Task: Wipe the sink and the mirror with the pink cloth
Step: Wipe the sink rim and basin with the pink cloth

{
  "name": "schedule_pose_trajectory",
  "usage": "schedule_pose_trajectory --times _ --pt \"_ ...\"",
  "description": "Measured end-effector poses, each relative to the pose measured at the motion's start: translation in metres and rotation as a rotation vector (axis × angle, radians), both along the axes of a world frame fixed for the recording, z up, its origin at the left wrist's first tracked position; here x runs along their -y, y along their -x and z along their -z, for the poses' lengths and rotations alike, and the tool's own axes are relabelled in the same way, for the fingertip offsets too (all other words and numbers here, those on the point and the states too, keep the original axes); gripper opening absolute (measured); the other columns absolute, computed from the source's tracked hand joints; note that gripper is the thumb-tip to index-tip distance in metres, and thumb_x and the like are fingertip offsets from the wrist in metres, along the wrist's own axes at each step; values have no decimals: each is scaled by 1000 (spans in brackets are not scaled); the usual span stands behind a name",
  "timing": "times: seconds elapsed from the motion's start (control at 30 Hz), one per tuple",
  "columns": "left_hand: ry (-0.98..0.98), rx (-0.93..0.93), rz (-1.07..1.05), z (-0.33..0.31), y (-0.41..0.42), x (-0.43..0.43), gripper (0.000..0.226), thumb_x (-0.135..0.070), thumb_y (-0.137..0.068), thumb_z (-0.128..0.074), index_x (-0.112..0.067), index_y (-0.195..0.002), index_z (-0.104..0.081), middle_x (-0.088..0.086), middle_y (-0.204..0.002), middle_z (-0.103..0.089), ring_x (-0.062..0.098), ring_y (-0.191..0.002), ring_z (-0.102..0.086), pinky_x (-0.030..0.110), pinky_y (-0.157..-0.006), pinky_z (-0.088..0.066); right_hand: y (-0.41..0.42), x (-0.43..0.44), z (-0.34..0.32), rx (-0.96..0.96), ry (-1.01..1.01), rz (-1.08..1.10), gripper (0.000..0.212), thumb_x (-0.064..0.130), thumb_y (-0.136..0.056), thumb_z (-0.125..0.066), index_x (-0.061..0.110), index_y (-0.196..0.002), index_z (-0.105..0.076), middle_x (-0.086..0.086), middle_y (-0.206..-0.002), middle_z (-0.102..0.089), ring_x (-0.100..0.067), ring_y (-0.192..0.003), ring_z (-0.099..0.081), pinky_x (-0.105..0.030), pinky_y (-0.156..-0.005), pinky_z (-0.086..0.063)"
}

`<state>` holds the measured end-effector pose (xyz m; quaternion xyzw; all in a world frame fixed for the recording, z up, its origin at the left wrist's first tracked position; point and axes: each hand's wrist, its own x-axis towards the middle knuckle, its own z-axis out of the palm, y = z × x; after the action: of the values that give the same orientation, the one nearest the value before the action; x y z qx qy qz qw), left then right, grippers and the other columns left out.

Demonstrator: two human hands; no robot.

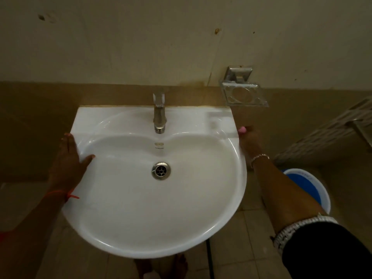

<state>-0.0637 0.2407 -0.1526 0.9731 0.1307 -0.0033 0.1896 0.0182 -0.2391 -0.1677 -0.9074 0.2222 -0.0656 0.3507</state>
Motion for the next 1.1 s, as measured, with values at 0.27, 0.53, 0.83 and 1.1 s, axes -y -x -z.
schedule_pose_trajectory --times 0.27,0.53,0.83,1.1 --pt "10 4 2 1 1 0 81 -25 -88 -57 2 -145 -7 22 -155 -8 36 -144 -9 49 -116 -15 -10 -41 -36 298 -43 13 30 25 -94 -45 3 -97 -65 -17 -89 -69 -30 -78 -64 -33 -66 -54" --pt "-28 8 22 0 -1 0 82 -22 -86 -60 6 -144 -10 26 -153 -12 39 -143 -12 49 -116 -18 -20 -154 -31 -1 322 -234 44 5 -91 -35 12 -133 -45 -21 -137 -43 -36 -132 -33 -61 -106 -28" --pt "-12 1 10 -2 3 2 81 -26 -88 -57 2 -145 -7 23 -155 -9 38 -143 -11 53 -114 -21 6 -179 -23 38 674 -757 55 3 -97 -31 11 -147 -9 -26 -153 -8 -42 -142 -5 -54 -115 -1" --pt "-11 -2 20 -2 3 0 80 -26 -88 -56 2 -145 -7 23 -155 -9 39 -143 -12 52 -114 -19 8 -149 -32 17 838 -840 57 7 -93 -44 4 -144 -19 -30 -147 -24 -47 -136 -22 -59 -112 -20"
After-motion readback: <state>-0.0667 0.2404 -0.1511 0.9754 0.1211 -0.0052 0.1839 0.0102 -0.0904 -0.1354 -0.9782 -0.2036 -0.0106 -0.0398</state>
